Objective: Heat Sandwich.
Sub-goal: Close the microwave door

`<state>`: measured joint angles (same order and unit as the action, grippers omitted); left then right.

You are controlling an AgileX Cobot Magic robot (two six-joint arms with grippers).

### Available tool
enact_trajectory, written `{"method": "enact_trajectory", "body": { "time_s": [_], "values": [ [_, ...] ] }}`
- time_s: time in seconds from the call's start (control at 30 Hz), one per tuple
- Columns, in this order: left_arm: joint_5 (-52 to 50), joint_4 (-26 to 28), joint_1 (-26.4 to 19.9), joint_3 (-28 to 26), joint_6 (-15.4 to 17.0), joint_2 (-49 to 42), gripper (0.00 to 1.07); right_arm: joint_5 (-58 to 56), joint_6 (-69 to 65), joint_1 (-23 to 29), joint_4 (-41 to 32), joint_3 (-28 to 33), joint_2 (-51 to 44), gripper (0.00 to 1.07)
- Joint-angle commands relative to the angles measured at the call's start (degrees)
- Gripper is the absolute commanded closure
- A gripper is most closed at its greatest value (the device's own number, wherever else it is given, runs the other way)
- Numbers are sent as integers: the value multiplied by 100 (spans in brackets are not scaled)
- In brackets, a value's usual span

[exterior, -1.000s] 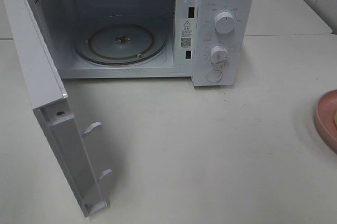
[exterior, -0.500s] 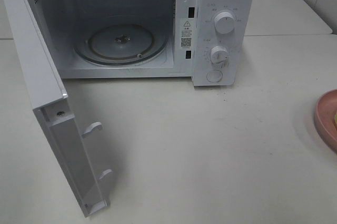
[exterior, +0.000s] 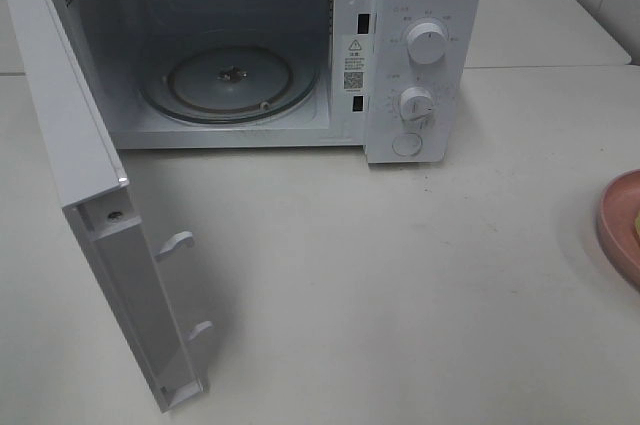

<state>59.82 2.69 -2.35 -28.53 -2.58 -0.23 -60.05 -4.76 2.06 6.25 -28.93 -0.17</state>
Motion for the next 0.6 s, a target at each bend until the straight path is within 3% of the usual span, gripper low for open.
{"method": "enact_trajectory", "body": {
  "time_s": [0.03, 0.6],
  "values": [
    [-92, 40, -17, 23, 0, -155, 5, 57, 63, -40, 17, 0, -155, 31],
    [-92, 40, -17, 23, 0, -155, 5, 57, 57, -40, 17, 0, -155, 31]
  ]
}}
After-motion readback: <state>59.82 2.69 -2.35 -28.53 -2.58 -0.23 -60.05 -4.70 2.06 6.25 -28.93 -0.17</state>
